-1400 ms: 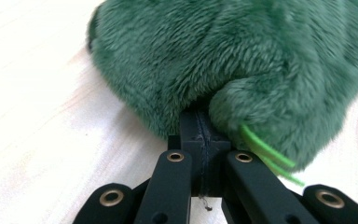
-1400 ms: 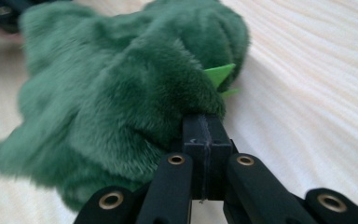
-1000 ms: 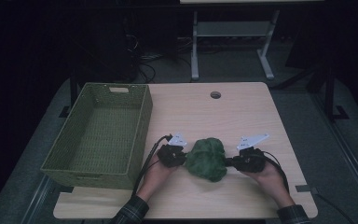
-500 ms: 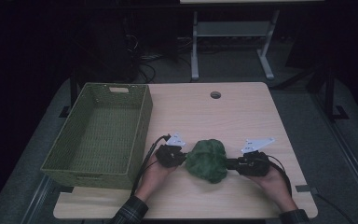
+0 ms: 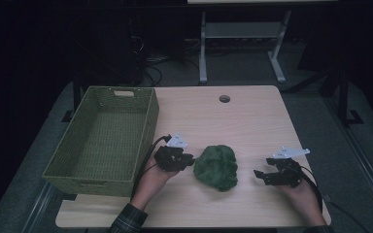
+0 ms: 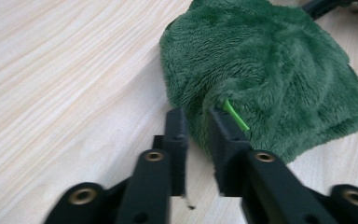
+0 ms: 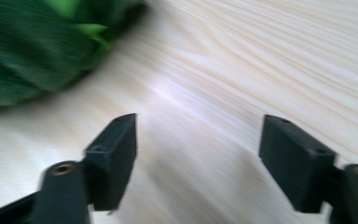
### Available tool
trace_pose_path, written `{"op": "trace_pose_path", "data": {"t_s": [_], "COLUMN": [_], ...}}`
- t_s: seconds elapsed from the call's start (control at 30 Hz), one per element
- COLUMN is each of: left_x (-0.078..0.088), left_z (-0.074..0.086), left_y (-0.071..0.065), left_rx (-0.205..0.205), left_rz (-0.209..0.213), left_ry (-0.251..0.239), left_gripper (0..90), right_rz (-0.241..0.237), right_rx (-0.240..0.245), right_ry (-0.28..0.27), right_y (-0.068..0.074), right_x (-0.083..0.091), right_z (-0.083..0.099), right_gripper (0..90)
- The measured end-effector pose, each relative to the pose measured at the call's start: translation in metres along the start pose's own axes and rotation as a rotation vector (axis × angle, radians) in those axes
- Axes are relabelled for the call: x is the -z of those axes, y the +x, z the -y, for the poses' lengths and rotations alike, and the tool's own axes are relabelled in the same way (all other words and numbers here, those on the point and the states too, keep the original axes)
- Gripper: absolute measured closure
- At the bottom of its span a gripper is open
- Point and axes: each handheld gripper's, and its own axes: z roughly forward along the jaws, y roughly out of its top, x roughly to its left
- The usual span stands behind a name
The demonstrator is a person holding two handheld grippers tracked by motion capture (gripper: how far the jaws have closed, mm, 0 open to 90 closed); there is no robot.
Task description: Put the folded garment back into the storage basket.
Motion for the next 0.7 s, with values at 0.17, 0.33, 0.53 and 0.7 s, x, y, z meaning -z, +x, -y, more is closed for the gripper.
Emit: {"op": "trace_pose_path", "data": {"t_s": [0.17, 0.33, 0.53, 0.7], "left_x": [0.011, 0.017, 0.009, -0.004], "left_z": [-0.010, -0.020, -0.031, -0.038], "left_y": [0.001, 0.000, -0.008, -0.015], "left_rx": [-0.023, -0.048, -0.128, -0.179], "left_rz": [0.007, 0.041, 0.097, 0.148], "left_ry": [0.020, 0.034, 0.061, 0.100], "left_gripper": [60.8, 44.8, 29.6, 19.6], "right_rz": [0.071, 0.083, 0.080, 0.081], "right_rx": [-0.013, -0.002, -0.002, -0.003], "right_ry": [0.020, -0.018, -0.020, -0.020], "right_y": [-0.009, -0.009, -0.010, -0.010], "right_x": [-0.008, -0.012, -0.012, -0.012], "right_z": [0.004, 0.007, 0.008, 0.008], "right_gripper": [15.9, 11.3, 11.1, 11.2]}}
